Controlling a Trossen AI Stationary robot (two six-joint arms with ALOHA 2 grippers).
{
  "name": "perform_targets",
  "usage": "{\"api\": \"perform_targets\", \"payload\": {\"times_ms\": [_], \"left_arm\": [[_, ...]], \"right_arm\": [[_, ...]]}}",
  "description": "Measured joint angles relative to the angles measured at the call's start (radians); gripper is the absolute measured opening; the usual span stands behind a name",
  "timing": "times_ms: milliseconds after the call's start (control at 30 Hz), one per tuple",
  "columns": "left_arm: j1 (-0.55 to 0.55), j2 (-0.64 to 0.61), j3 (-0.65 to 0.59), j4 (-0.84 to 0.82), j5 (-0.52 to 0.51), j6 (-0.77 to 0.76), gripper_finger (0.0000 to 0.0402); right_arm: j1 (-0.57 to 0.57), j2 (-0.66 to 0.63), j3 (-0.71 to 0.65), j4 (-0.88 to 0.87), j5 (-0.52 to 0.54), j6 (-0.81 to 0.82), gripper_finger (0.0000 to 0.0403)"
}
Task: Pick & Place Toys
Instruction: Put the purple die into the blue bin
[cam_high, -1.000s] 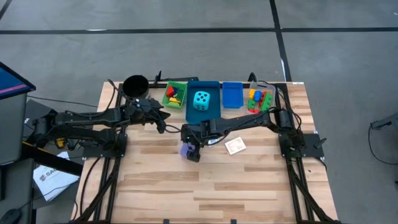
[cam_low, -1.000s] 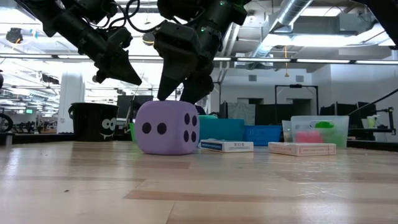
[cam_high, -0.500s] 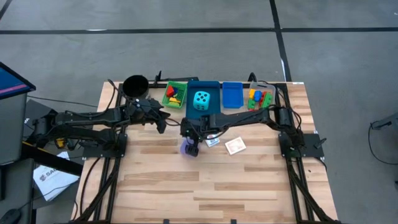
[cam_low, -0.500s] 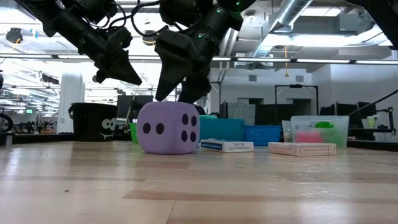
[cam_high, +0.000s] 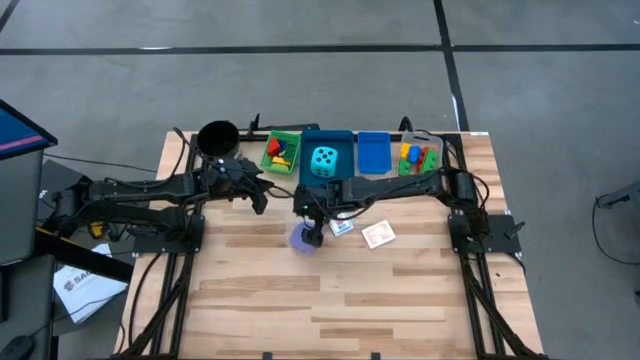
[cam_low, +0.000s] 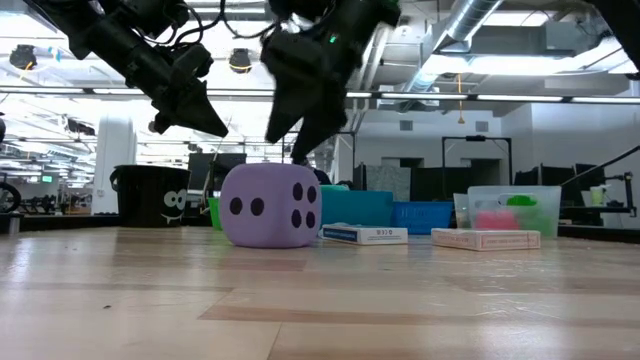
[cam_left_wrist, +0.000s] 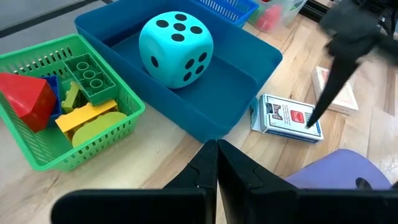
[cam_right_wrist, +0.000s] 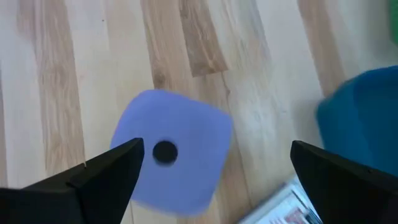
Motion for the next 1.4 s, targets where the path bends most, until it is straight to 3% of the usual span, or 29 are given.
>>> {"api": "perform_targets", "payload": {"times_ms": [133,700,1400], "left_arm": [[0.0,0.0,0.0,0.0,0.0,0.001,0.0],[0.0,0.0,0.0,0.0,0.001,0.003,0.0],[0.0,0.0,0.0,0.0,0.005,0.003,0.0]], "right_arm": [[0.021,-0.038,0.003,-0.027,0.044,-0.015,0.04],[0.089,-0.044,0.0,-0.069,0.01,0.153,0.04],[0.084,-0.043,0.0,-0.108,0.017,0.196,0.04]]}}
